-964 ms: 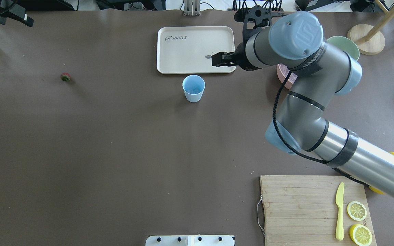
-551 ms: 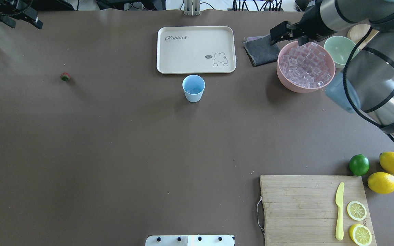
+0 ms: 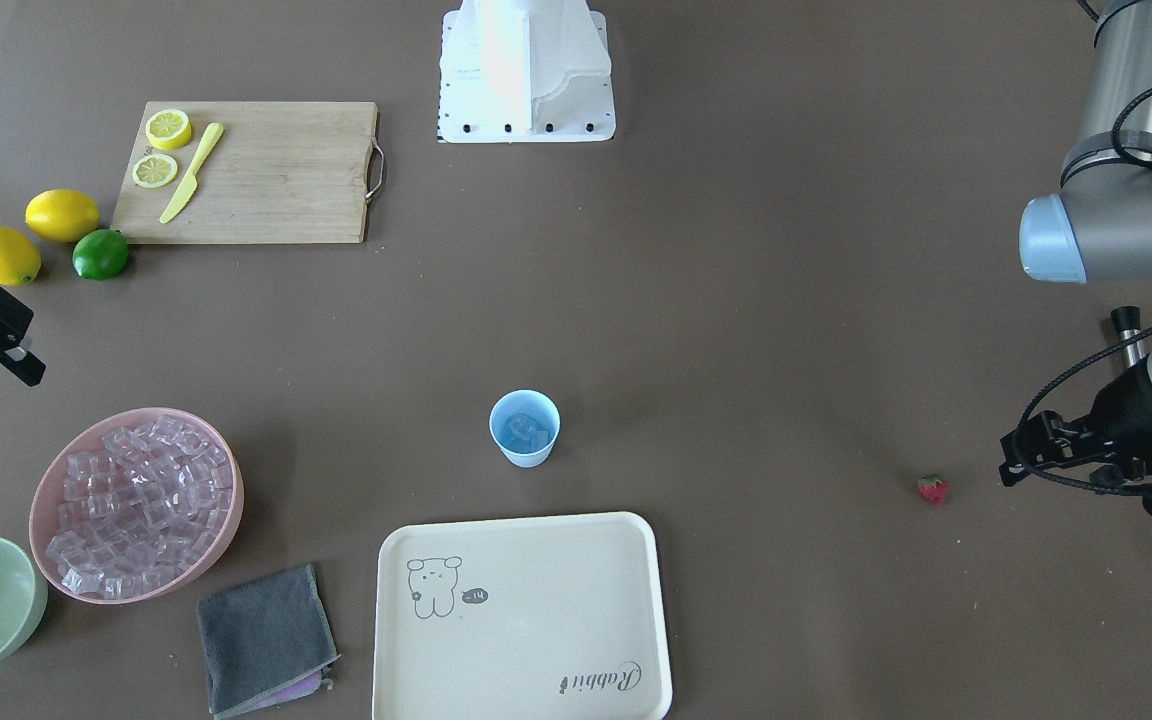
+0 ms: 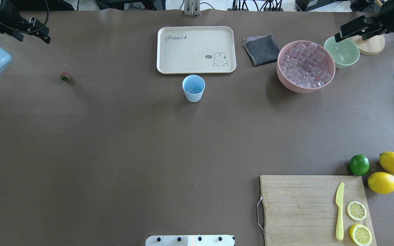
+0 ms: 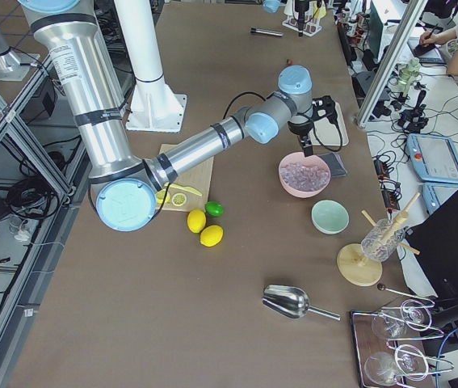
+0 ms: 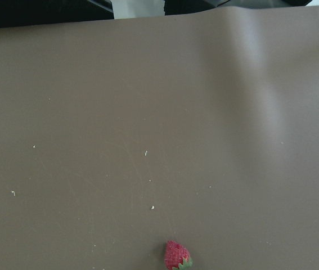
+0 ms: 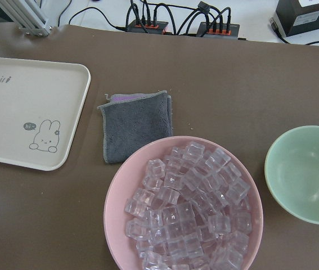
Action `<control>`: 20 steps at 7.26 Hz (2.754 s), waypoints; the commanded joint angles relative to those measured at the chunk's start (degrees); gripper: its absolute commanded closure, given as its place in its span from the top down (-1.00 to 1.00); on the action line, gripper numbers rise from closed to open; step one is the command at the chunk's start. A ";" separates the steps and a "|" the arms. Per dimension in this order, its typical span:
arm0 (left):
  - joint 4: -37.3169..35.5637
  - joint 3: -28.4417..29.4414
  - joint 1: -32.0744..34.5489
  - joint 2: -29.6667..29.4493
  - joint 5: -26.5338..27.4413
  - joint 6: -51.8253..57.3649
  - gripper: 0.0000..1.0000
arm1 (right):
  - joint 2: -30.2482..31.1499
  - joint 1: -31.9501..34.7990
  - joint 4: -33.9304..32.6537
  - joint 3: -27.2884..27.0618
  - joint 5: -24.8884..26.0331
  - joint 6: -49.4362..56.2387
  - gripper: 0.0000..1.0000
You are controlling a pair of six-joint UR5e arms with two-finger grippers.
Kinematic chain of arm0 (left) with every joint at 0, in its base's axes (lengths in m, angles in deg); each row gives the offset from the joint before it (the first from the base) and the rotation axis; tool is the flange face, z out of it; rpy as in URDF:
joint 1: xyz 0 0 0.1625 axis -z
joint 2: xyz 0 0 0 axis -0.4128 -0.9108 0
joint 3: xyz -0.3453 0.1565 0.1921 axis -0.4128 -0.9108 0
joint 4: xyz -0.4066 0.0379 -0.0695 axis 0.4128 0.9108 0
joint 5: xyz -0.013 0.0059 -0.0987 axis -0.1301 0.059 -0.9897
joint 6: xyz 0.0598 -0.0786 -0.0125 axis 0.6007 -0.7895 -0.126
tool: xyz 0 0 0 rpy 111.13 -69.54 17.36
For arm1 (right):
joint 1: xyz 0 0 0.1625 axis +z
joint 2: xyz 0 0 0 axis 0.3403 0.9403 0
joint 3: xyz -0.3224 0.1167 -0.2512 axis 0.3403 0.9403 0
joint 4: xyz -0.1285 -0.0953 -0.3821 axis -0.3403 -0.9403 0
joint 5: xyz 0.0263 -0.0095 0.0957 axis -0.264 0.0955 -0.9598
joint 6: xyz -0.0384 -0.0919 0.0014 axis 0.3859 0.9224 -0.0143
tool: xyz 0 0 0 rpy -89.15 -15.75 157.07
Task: Mash ice and strawberries in cup
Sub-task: 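Lower the left gripper onto the strawberry and grasp it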
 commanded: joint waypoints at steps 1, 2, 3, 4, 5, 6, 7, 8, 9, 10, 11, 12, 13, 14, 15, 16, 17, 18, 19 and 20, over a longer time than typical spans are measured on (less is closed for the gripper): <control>0.23 2.33 -2.34 -0.14 0.85 -0.01 0.96 | 2.33 3.10 0.19 -0.59 -1.44 3.00 1.00; 0.32 4.69 -3.48 -1.79 0.85 -0.01 0.96 | 3.64 3.19 0.19 -1.38 -1.44 3.53 0.99; 2.15 5.93 -4.71 -1.81 0.85 -0.01 0.96 | 3.82 3.54 0.19 -1.47 -1.35 3.63 0.99; 6.08 9.16 -5.07 -1.98 0.85 -0.10 0.96 | 4.96 3.63 0.28 -1.99 -0.74 4.24 0.99; 7.77 11.28 -5.86 -2.07 0.85 -0.01 0.96 | 5.32 4.24 0.37 -2.09 -0.74 4.50 1.00; 7.79 11.74 -6.30 -2.16 1.72 0.08 0.94 | 6.45 4.24 0.37 -3.05 -0.74 4.50 1.00; 7.79 12.09 -7.96 -2.77 3.90 -0.09 0.94 | 6.64 4.42 0.37 -3.14 -0.74 4.59 0.99; 7.79 12.27 -8.93 -3.30 4.53 -2.10 0.94 | 7.16 4.59 0.37 -3.23 -0.74 4.59 0.99; 7.79 12.44 -9.64 -3.39 4.62 -3.08 0.94 | 7.51 4.77 0.46 -3.23 -0.74 4.77 0.99; 7.79 12.62 -9.73 -3.39 4.62 -3.17 0.90 | 7.95 4.86 0.46 -3.23 -0.56 4.94 0.99; 7.79 13.32 -9.73 -3.74 4.62 -3.35 0.84 | 7.87 4.77 0.46 -3.06 -0.21 5.03 0.99; 7.88 13.58 -9.73 -3.66 4.62 -3.35 0.83 | 7.87 4.77 0.46 -3.14 -0.21 5.03 0.99; 7.88 13.67 -9.73 -3.48 4.62 -3.35 0.66 | 8.13 4.86 0.46 -3.23 -0.21 5.12 0.99; 7.88 13.67 -9.73 -3.39 4.62 -3.35 0.56 | 8.39 4.95 0.54 -3.49 -0.21 5.12 0.99; 7.97 13.67 -9.73 -3.13 4.62 -3.26 0.55 | 8.74 4.95 0.54 -3.58 -0.12 5.12 0.99; 8.05 13.59 -9.73 -2.95 4.62 -3.26 0.44 | 8.66 4.95 0.54 -3.58 0.49 5.12 0.99; 8.06 13.67 -9.73 -2.69 4.62 -3.26 0.30 | 8.66 4.95 0.54 -3.58 0.75 5.12 0.99; 8.14 13.59 -9.73 -2.60 4.62 -3.26 0.24 | 8.66 4.95 0.54 -3.67 0.76 5.12 0.99; 8.14 13.59 -9.73 -2.60 4.62 -3.26 -0.16 | 8.75 4.95 0.54 -3.84 0.76 5.12 0.99; 8.14 13.50 -9.73 -2.60 4.71 -3.35 -0.93 | 9.01 5.03 0.54 -4.11 0.76 5.03 0.99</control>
